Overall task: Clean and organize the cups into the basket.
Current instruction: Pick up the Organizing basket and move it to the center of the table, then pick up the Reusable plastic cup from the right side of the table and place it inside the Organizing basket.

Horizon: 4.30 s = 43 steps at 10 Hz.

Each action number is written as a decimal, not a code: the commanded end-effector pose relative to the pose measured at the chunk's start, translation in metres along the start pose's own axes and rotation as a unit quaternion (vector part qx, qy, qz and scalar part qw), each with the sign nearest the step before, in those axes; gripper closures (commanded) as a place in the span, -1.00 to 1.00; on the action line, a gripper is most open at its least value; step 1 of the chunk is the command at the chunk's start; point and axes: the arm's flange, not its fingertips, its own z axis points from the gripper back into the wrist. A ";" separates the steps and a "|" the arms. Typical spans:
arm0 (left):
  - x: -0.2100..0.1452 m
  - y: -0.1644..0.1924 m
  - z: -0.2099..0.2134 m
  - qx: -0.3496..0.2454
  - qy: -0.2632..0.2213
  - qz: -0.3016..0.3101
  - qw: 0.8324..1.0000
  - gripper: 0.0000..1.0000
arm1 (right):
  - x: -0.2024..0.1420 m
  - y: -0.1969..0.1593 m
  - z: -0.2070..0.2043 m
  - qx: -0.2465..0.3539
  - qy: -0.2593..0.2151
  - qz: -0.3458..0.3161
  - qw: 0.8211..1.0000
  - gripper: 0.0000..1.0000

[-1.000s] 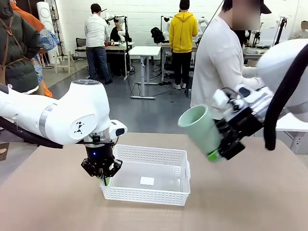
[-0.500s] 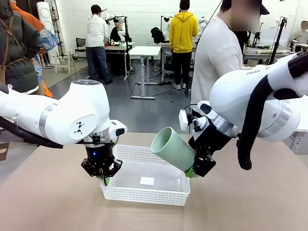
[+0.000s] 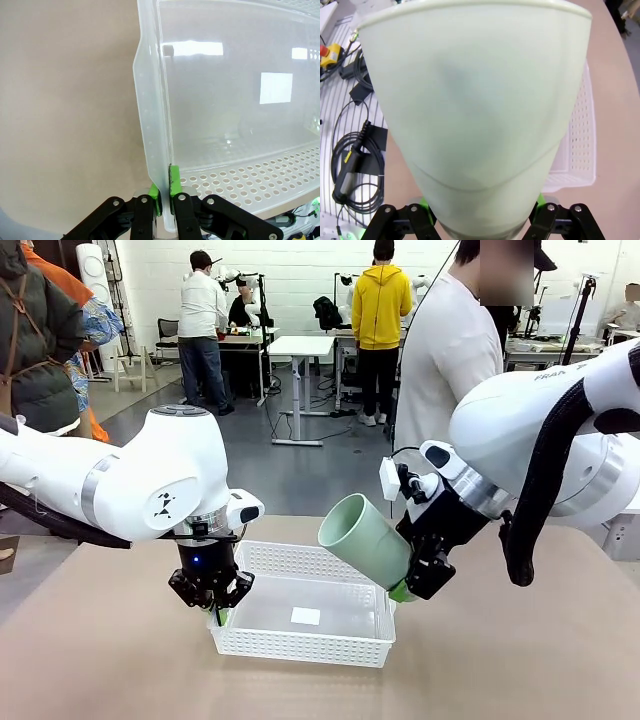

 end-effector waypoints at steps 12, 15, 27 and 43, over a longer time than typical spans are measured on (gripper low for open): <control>0.000 0.000 0.001 -0.004 0.000 -0.001 1.000 0.89 | 0.043 -0.036 -0.123 0.013 0.173 -0.020 0.985 -0.55; 0.000 0.000 0.001 -0.004 0.000 -0.001 1.000 0.89 | 0.036 -0.050 -0.147 0.021 0.194 -0.044 0.980 -0.55; 0.000 0.000 0.001 -0.004 0.000 -0.001 1.000 0.89 | 0.041 -0.033 -0.075 -0.016 0.073 -0.029 0.997 -1.00; 0.000 0.000 0.001 -0.004 0.000 -0.001 1.000 0.89 | -0.381 0.013 0.229 -0.150 -0.317 -0.101 0.931 -1.00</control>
